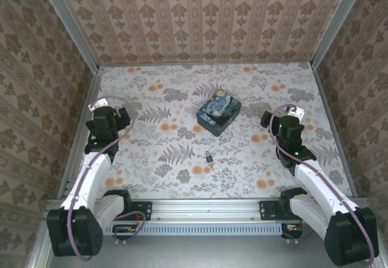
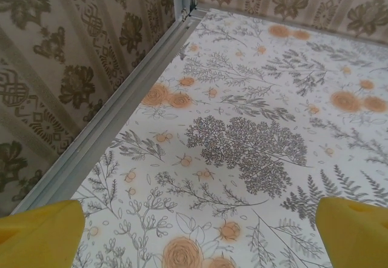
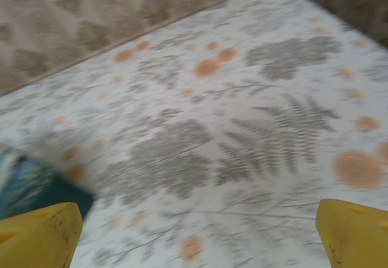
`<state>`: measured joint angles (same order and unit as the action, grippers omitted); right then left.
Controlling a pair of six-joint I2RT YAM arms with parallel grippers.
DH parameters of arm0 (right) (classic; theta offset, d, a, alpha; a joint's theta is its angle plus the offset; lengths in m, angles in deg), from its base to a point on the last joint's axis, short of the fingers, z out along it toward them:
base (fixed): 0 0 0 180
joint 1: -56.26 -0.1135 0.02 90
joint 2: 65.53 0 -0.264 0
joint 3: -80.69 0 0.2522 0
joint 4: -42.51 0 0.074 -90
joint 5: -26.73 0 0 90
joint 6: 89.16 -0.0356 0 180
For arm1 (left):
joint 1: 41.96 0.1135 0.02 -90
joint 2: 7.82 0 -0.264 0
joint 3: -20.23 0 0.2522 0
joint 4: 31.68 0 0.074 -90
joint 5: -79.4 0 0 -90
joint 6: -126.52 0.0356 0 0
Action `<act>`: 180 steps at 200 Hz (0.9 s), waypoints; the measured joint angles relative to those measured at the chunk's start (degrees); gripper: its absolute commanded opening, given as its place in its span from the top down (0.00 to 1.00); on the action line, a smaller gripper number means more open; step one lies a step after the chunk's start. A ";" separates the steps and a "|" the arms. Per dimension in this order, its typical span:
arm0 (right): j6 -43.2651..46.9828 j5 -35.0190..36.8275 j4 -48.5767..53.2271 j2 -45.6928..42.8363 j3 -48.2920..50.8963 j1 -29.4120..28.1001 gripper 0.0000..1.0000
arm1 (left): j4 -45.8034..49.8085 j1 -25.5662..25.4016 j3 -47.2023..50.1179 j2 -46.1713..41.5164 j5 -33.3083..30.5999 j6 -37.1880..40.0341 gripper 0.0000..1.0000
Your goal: Unlock a padlock with a key
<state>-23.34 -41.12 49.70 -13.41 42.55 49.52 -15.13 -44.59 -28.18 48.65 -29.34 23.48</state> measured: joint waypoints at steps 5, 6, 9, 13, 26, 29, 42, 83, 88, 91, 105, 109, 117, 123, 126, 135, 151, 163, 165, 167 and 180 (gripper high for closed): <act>0.42 0.98 -1.01 0.66 0.37 1.09 0.00 | -1.44 0.07 0.44 1.20 0.44 1.03 0.00; 0.48 1.14 -1.14 0.72 0.42 1.25 0.00 | -1.66 0.07 0.48 1.36 0.52 1.18 0.00; 0.70 1.68 -1.64 1.07 0.50 1.77 0.00 | -2.49 0.07 0.70 2.10 0.70 1.73 0.00; 1.07 2.40 -2.43 1.57 0.61 2.58 0.01 | -3.91 0.07 1.09 3.10 0.98 2.60 0.00; 2.29 4.02 -5.14 3.26 0.61 4.57 0.00 | -8.74 0.04 2.58 6.01 1.92 4.94 0.00; 2.73 4.31 -5.81 3.82 0.61 4.96 0.00 | -9.77 0.04 2.97 6.62 2.14 5.42 0.00; 3.89 4.63 -7.78 6.08 0.59 6.12 0.00 | -15.06 -0.02 5.07 9.11 2.93 7.45 0.00; 8.04 3.10 -13.70 14.75 0.61 6.97 0.01 | -32.52 -1.09 12.13 17.79 5.42 11.82 0.00; 8.46 2.82 -14.82 15.61 0.68 6.97 0.00 | -34.56 -1.22 12.98 18.69 5.60 12.24 0.00; 8.81 2.64 -15.89 16.26 0.81 6.97 0.01 | -35.74 -1.33 13.42 19.28 5.75 12.61 0.00; 9.73 1.49 -20.74 18.64 1.97 6.97 0.00 | -40.83 -1.62 14.95 22.12 6.56 13.92 0.00; 10.03 1.16 -22.21 19.34 2.40 6.97 0.00 | -42.21 -1.75 15.21 22.91 6.84 14.27 0.00; 10.64 0.28 -24.35 20.65 3.02 6.97 0.00 | -44.44 -1.84 15.43 24.35 7.30 14.73 0.00; 11.23 -0.50 -26.25 21.79 3.45 6.97 0.00 | -46.21 -1.84 15.52 25.38 7.76 15.10 0.00; 11.54 -0.92 -27.23 22.27 3.67 6.97 0.01 | -47.30 -1.84 15.52 26.01 7.96 15.30 0.00; 12.39 -2.01 -30.93 24.09 4.26 6.99 0.01 | -49.99 -1.84 15.54 27.58 8.52 15.69 0.00; 14.08 -4.76 -37.48 28.74 5.03 7.02 0.01 | -54.05 -1.84 15.56 30.29 9.33 16.28 0.00; 15.52 -7.39 -40.04 31.63 5.07 7.02 0.00 | -55.15 -1.84 15.56 31.30 9.75 16.52 0.00; 15.63 -7.67 -40.57 32.06 5.07 7.02 0.00 | -55.15 -1.84 15.56 31.34 9.81 16.55 0.00; 15.91 -8.07 -41.48 32.61 5.11 6.99 0.00 | -55.12 -1.84 15.56 31.34 9.88 16.57 0.00; 17.18 -10.69 -44.02 35.23 5.07 6.95 0.00 | -55.23 -1.84 15.43 31.45 10.27 16.79 0.00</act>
<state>-6.16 -51.81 5.68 21.82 47.62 56.47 -70.36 -46.43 -12.75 80.10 -19.07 40.27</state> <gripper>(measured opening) 0.995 0.999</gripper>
